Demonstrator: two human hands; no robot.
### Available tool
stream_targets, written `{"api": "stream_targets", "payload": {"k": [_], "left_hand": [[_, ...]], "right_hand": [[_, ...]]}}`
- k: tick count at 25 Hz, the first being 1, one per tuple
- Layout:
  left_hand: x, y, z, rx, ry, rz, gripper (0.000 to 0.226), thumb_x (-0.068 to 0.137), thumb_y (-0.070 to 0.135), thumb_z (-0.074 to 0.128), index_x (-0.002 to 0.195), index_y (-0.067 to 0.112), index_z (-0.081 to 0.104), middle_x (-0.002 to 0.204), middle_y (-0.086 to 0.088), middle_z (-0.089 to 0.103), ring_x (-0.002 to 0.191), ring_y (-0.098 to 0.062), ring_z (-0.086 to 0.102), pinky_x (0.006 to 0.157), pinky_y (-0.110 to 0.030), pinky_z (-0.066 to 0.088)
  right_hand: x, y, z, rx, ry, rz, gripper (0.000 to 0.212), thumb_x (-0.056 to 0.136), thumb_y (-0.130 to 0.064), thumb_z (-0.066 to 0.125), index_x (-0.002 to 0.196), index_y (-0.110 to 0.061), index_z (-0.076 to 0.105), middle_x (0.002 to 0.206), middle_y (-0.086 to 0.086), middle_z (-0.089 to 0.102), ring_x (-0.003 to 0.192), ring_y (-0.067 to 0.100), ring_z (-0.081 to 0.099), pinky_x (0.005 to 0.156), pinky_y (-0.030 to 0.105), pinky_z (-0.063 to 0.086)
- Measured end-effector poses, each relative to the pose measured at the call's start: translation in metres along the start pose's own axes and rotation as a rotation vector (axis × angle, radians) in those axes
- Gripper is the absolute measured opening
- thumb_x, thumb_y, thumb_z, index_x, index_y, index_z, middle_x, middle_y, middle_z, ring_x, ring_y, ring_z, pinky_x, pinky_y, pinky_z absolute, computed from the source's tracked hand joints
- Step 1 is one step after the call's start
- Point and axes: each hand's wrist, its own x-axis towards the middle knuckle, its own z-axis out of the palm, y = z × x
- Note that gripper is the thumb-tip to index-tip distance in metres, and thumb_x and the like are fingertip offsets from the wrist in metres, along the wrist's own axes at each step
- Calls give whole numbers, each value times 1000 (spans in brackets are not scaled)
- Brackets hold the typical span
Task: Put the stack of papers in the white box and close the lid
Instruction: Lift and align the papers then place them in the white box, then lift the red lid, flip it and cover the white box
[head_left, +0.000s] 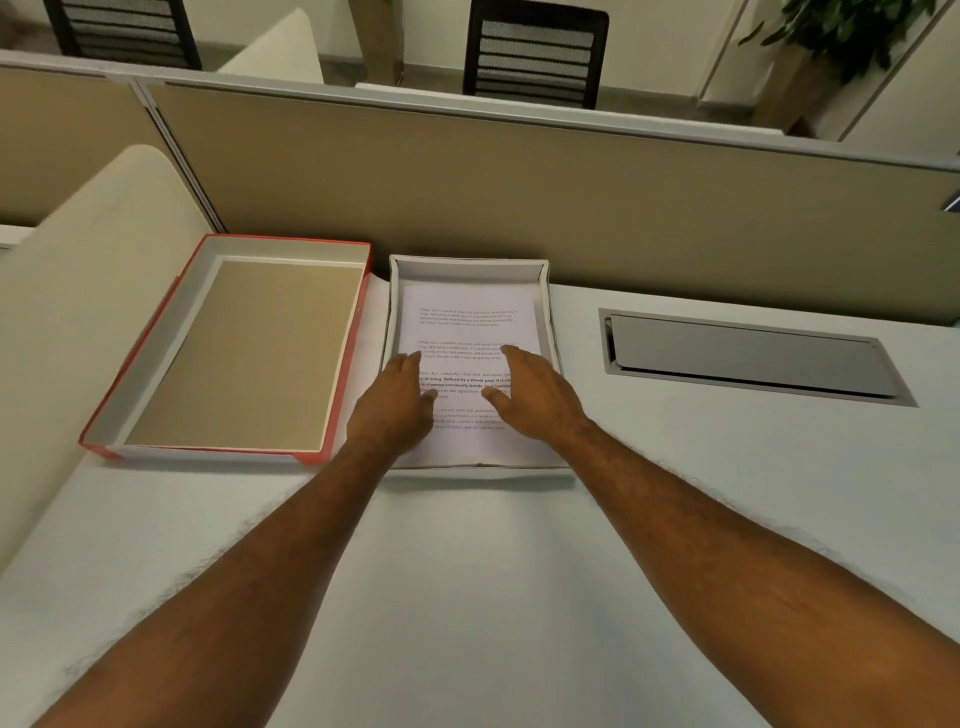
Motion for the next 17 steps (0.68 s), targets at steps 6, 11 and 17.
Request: {"api": "stream_targets", "payload": {"k": [6,11,17], "left_hand": [[-36,-45,-21,318,-17,7,77,91,62,41,150,13,30,158,-10,30,145,-28,27,114,-47,27],[-71,-99,-43,400,-37,-99,88,86,75,24,153,19,21,163,-9,13,150,-28,9,118,-55,14],[-107,-165,-63,424,-46,-211,101,75,86,12,155,25,11,164,-7,-4,151,-26,-4,118,-59,5]], "right_hand": [[-17,-36,20,-103,-18,-90,79,90,-49,59,152,-17,22,162,7,26,149,27,25,122,44,24],[-28,-51,44,-204,-40,-139,91,85,-69,48,156,-27,8,166,6,4,153,29,6,123,48,4],[-43,-66,83,-217,-89,-177,101,77,-85,31,155,-32,-4,166,3,-12,153,26,-9,121,46,-7]]}}
